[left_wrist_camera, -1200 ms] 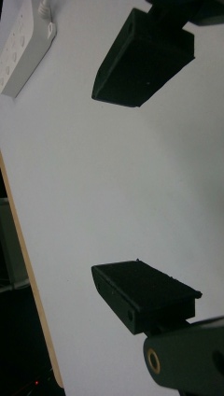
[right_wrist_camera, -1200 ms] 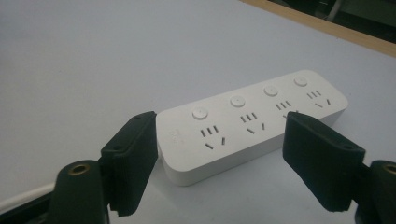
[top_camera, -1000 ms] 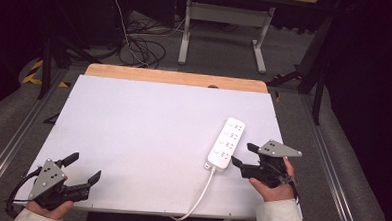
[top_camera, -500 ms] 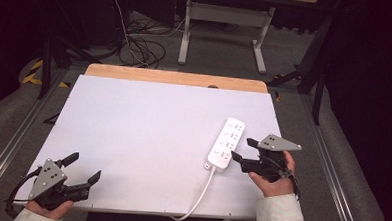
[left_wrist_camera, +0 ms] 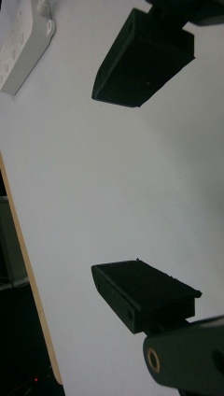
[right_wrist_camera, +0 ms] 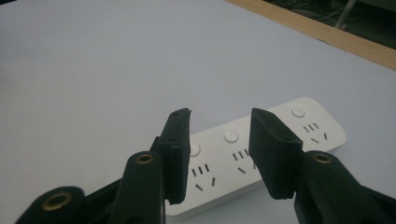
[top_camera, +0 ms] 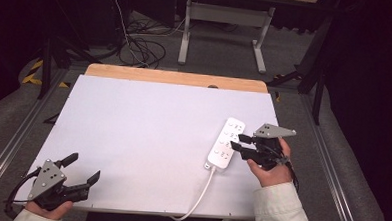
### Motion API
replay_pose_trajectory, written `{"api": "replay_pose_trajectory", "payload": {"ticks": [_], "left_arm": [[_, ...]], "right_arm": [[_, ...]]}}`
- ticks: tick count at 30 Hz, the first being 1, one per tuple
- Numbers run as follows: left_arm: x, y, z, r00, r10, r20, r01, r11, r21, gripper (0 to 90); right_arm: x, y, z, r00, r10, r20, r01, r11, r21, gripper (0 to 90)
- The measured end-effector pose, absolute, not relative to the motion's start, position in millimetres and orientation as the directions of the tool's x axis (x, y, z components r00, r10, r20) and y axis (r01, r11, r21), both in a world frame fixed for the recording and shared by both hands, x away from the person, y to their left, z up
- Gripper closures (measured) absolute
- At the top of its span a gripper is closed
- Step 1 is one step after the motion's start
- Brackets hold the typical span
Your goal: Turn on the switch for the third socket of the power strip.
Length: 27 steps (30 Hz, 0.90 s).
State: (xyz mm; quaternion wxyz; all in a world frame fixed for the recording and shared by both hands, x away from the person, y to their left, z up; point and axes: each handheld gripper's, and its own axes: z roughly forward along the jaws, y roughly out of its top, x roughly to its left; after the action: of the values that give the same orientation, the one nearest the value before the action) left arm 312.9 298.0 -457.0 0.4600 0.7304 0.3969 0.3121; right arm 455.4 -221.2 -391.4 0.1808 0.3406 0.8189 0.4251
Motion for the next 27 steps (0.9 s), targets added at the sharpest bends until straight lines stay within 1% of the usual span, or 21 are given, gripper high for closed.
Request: {"api": "replay_pose_trajectory", "payload": {"ticks": [1,2,4,6,8,9,10,13,15,17,19,20,21,23,27], "left_arm": [[312.8,298.0,-457.0,0.49,0.867,0.091,0.293,-0.262,0.92,15.3],[312.9,298.0,-457.0,0.49,0.867,0.091,0.293,-0.262,0.92,15.3],[313.0,297.5,-457.3,0.49,0.867,0.084,0.295,-0.256,0.92,15.3],[313.0,297.5,-457.4,0.49,0.868,0.083,0.295,-0.255,0.921,15.3],[313.0,297.8,-457.3,0.49,0.867,0.086,0.295,-0.258,0.92,15.3],[313.0,298.0,-457.2,0.49,0.867,0.087,0.295,-0.259,0.92,15.3],[313.0,298.0,-457.2,0.489,0.868,0.088,0.294,-0.259,0.92,15.3],[312.9,297.6,-457.3,0.491,0.867,0.086,0.295,-0.258,0.92,15.3],[312.9,297.7,-457.3,0.491,0.867,0.086,0.295,-0.258,0.92,15.3],[313.0,297.7,-457.3,0.49,0.867,0.085,0.295,-0.257,0.92,15.3],[313.0,297.5,-457.4,0.489,0.868,0.085,0.295,-0.256,0.921,15.3],[313.1,297.5,-457.5,0.489,0.868,0.084,0.295,-0.256,0.921,15.3],[313.1,297.5,-457.5,0.489,0.868,0.084,0.295,-0.256,0.921,15.3],[313.3,297.9,-457.4,0.49,0.867,0.089,0.293,-0.26,0.92,15.3],[313.4,298.0,-457.4,0.49,0.867,0.089,0.294,-0.26,0.92,15.3]], "right_arm": [[458.0,-220.3,-390.8,-0.703,0.711,0.001,0.409,0.403,0.819,61.6],[462.7,-219.6,-389.9,-0.696,0.717,0.025,0.426,0.385,0.819,65.3],[467.5,-218.6,-389.6,-0.691,0.722,0.036,0.435,0.376,0.818,67.4],[471.7,-216.5,-389.6,-0.688,0.725,0.027,0.437,0.385,0.813,70.6],[473.3,-215.0,-389.6,-0.686,0.728,0.014,0.433,0.393,0.811,71.4],[476.1,-211.8,-389.5,-0.686,0.727,-0.019,0.421,0.418,0.805,75.2],[476.1,-211.8,-389.5,-0.686,0.727,-0.019,0.421,0.418,0.805,75.2],[482.7,-206.1,-390.6,-0.687,0.725,-0.05,0.418,0.45,0.789,79.0],[484.8,-205.1,-391.1,-0.684,0.727,-0.059,0.417,0.456,0.786,79.5],[491.8,-202.9,-393.5,-0.674,0.735,-0.073,0.421,0.464,0.78,82.7],[493.1,-202.4,-394.1,-0.67,0.739,-0.073,0.426,0.463,0.778,83.9],[497.6,-201.8,-395.9,-0.667,0.742,-0.067,0.436,0.462,0.772,86.9],[497.6,-201.8,-395.9,-0.667,0.742,-0.067,0.436,0.462,0.772,86.9],[503.6,-201.0,-398.4,-0.653,0.755,-0.059,0.453,0.453,0.768,89.9],[510.3,-201.3,-401.2,-0.641,0.765,-0.057,0.459,0.442,0.771,90.0]]}}
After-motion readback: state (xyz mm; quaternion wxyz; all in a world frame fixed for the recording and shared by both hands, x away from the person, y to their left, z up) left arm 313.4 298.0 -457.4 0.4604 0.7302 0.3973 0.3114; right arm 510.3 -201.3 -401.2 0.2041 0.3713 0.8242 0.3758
